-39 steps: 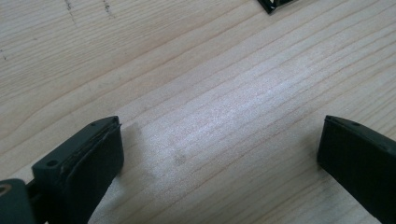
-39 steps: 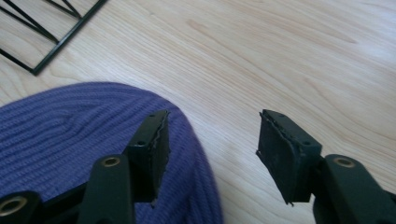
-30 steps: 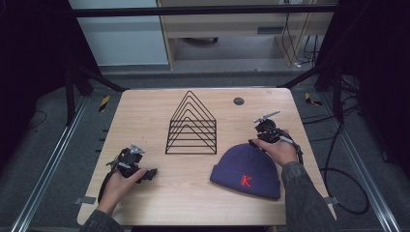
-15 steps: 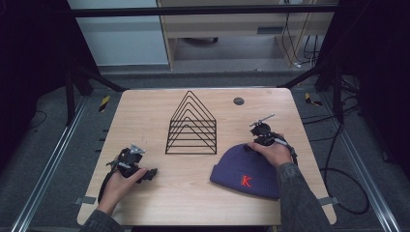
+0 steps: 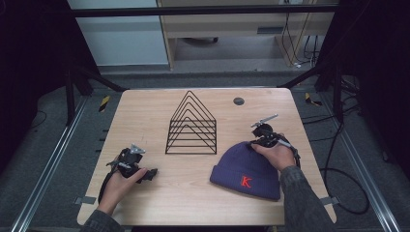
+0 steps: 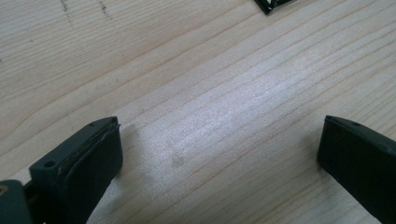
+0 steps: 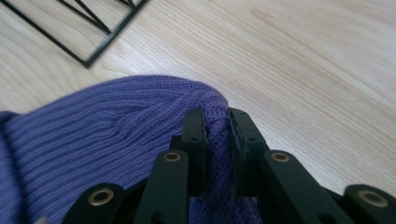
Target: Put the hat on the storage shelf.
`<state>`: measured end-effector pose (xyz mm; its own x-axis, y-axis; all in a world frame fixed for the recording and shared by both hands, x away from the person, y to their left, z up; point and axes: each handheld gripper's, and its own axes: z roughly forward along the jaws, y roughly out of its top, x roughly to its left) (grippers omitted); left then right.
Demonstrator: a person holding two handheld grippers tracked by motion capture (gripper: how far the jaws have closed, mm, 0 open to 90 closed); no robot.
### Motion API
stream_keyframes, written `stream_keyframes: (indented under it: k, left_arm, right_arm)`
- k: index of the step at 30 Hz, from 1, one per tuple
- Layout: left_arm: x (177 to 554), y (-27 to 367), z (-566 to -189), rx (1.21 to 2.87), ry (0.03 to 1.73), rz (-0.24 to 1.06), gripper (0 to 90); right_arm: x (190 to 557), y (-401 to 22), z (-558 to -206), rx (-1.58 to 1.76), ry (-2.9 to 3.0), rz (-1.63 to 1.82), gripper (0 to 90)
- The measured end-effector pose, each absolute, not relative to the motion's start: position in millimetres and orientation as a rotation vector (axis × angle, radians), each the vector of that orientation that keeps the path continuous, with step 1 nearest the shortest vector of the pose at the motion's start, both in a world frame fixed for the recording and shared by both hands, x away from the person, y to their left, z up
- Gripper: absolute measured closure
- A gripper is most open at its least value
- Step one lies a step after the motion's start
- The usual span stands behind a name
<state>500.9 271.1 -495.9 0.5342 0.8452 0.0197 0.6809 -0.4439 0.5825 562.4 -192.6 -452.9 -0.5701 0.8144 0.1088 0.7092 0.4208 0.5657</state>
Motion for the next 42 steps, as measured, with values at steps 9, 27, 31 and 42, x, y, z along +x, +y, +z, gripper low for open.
stream_keyframes:
  k: [9,27,31,42]
  left_arm:
    - [500,271,-496,2.261,1.231,0.419,0.0]
    - [489,267,-457,2.086,1.105,0.457,5.9]
    - [496,265,-430,2.06,1.057,0.502,6.4]
    - [535,262,-371,2.025,1.004,0.536,6.6]
  right_arm:
    - [535,-194,-419,1.246,2.455,0.999,78.9]
    - [497,-189,-343,1.008,2.433,1.228,79.5]
    - [501,-192,-324,0.986,2.415,1.231,79.5]
    - [515,-203,-270,0.935,2.332,1.255,79.4]
